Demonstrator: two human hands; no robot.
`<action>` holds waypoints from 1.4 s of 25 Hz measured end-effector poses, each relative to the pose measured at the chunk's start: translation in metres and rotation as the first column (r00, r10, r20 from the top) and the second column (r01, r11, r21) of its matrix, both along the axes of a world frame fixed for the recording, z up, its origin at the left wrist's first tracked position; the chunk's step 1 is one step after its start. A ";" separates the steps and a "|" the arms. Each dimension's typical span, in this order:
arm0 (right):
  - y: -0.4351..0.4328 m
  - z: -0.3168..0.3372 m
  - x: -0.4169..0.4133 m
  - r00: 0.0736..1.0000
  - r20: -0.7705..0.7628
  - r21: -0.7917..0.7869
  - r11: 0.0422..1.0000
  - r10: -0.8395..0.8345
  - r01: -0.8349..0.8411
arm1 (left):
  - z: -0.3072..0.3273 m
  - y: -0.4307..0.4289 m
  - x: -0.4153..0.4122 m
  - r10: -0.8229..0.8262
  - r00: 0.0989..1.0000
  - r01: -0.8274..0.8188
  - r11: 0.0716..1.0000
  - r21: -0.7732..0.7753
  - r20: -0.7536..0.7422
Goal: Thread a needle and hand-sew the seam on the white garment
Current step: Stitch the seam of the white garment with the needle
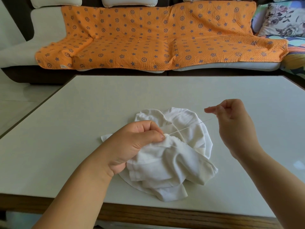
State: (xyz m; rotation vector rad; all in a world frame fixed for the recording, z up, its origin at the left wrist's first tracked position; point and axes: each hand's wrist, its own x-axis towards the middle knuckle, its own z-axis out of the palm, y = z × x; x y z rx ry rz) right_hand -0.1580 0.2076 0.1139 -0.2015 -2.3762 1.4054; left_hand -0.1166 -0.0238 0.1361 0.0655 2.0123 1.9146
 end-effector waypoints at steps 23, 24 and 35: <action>-0.033 -0.006 0.035 0.843 -0.235 0.498 0.805 0.483 -0.322 | -0.004 0.002 -0.001 0.017 0.994 -0.043 0.970 -0.240 -0.111; -0.032 -0.006 0.035 0.844 -0.224 0.447 0.821 0.488 -0.356 | -0.005 0.002 -0.001 0.047 0.991 -0.074 0.972 -0.221 -0.124; -0.035 0.035 0.069 0.912 -0.058 -0.116 0.905 0.405 -0.409 | -0.001 0.005 0.001 0.065 0.991 -0.072 0.995 -0.062 -0.114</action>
